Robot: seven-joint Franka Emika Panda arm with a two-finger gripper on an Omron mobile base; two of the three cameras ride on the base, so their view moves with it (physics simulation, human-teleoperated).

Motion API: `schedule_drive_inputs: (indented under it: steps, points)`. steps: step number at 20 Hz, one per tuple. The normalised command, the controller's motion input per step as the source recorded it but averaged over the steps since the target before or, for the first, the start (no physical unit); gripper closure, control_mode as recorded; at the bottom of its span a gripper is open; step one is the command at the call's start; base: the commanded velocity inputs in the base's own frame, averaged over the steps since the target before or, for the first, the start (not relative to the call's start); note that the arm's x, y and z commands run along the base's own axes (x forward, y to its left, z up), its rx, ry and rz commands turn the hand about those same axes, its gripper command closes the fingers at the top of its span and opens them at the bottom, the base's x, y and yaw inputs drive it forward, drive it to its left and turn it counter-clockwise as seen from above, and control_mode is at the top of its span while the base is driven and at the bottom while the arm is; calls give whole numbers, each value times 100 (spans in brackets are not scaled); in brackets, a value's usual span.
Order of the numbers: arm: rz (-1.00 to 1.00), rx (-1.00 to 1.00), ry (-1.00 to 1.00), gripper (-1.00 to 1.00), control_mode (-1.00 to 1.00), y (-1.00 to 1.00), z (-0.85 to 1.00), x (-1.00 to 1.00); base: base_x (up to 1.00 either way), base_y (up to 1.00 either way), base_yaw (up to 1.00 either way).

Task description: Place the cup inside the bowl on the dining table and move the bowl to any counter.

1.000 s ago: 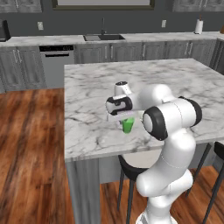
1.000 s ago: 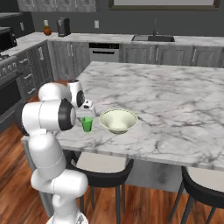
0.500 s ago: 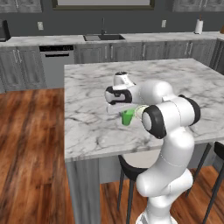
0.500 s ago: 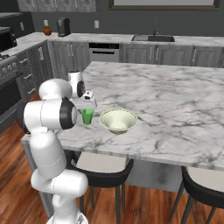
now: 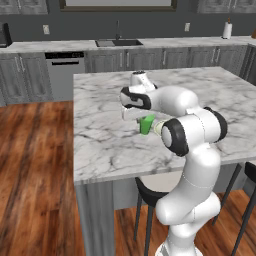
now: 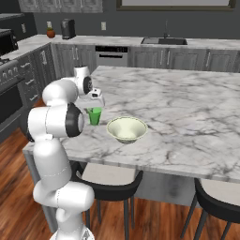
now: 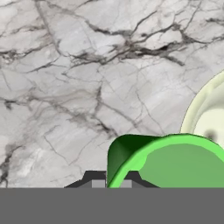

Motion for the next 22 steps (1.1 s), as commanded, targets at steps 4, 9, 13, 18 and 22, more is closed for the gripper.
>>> schedule_drive_inputs:
  steps: [4, 9, 13, 18, 22]
  points:
    - [2, 0, 1, 100, -100, -19, 33, 0, 0, 0, 0]
    - [1, 0, 0, 100, -100, -38, 37, 0, 0, 0, 0]
    - [1, 0, 0, 100, -100, -34, 13, 0, 0, 0, 0]
    - [2, 0, 0, 100, -100, -28, 0, 0, 0, 0, 0]
    - [3, 0, 0, 100, -100, -41, 0, 0, 0, 0, 0]
